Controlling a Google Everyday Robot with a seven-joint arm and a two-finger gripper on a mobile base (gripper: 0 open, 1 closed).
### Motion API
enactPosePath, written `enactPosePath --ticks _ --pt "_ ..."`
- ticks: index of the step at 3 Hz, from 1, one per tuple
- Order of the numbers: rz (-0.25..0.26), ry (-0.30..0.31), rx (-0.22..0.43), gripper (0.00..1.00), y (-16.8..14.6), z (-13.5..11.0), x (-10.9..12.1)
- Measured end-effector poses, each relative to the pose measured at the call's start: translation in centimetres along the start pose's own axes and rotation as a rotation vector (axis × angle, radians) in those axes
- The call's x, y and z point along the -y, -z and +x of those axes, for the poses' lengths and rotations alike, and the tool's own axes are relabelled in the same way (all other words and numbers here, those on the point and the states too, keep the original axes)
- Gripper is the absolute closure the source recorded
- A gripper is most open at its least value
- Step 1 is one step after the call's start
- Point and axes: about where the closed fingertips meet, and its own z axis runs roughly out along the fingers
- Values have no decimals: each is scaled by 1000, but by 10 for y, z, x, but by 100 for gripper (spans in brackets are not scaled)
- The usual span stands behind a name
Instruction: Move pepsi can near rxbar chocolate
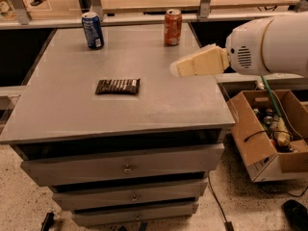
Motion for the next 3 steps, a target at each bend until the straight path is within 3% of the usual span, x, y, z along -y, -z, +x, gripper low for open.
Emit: enactPosePath --ticks 1,3 --pt "-22 75 23 0 -5 1 6" --pt "-45 52 25 0 -23 -5 4"
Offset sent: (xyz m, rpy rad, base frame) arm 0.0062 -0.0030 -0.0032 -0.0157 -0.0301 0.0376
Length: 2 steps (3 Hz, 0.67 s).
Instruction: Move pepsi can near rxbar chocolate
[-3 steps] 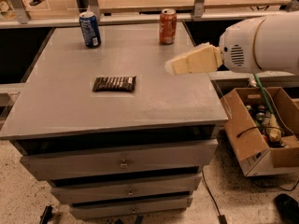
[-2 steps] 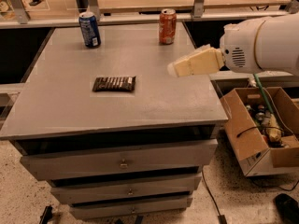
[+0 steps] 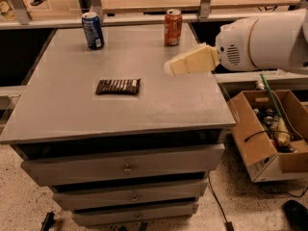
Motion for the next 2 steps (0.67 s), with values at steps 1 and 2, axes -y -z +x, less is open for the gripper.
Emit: enactPosePath --ticks 1,2 --pt "-26 -27 32 0 -38 -14 -3" --pt "-38 -36 72 0 -70 -31 -4"
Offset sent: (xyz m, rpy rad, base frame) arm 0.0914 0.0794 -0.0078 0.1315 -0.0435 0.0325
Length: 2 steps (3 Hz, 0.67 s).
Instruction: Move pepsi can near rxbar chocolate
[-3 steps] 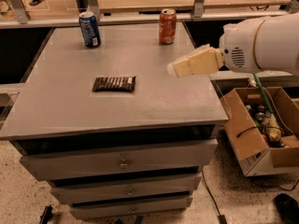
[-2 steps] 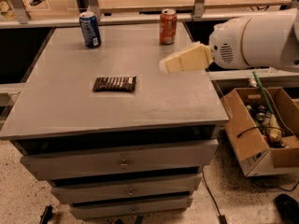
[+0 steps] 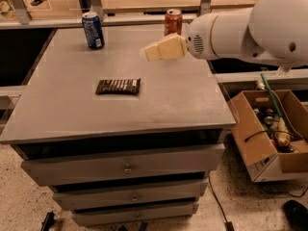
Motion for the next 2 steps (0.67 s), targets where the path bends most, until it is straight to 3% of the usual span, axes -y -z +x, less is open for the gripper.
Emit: enactPosePath --ticks 2 --pt "-80 55 15 0 -64 -15 4"
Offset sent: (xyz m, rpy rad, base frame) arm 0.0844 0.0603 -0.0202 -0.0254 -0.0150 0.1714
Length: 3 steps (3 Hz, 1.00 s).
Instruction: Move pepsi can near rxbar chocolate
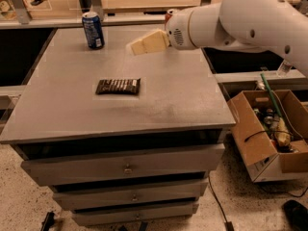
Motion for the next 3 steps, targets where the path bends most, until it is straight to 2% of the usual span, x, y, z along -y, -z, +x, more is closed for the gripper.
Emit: enactPosePath --ticks 2,3 --pt "-122 75 -46 0 -55 -13 11" --pt "-211 104 -41 0 -79 -21 11"
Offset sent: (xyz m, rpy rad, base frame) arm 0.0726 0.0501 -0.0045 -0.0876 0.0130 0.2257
